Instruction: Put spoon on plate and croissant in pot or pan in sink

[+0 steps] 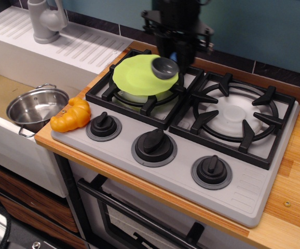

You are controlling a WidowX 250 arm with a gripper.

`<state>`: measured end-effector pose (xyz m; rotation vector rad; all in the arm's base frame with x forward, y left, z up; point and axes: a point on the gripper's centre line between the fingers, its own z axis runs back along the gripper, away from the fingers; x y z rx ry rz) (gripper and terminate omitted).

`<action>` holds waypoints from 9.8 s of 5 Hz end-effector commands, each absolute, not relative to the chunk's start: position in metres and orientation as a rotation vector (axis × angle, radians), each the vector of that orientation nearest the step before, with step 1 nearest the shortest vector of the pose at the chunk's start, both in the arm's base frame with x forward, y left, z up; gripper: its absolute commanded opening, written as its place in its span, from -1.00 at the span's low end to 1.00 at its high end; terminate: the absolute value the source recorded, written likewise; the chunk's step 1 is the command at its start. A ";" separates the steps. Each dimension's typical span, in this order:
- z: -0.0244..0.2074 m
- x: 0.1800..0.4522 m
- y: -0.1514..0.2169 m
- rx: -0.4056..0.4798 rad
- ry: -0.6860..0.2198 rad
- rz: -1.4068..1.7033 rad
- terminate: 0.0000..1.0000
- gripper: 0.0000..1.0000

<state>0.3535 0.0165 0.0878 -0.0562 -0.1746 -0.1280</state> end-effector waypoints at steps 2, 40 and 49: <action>0.090 0.386 0.054 -0.061 -0.244 -0.155 -1.00 -1.00; 0.065 0.275 0.171 0.010 -0.311 0.075 -1.00 -1.00; 0.037 0.269 0.199 -0.029 -0.354 0.034 -1.00 1.00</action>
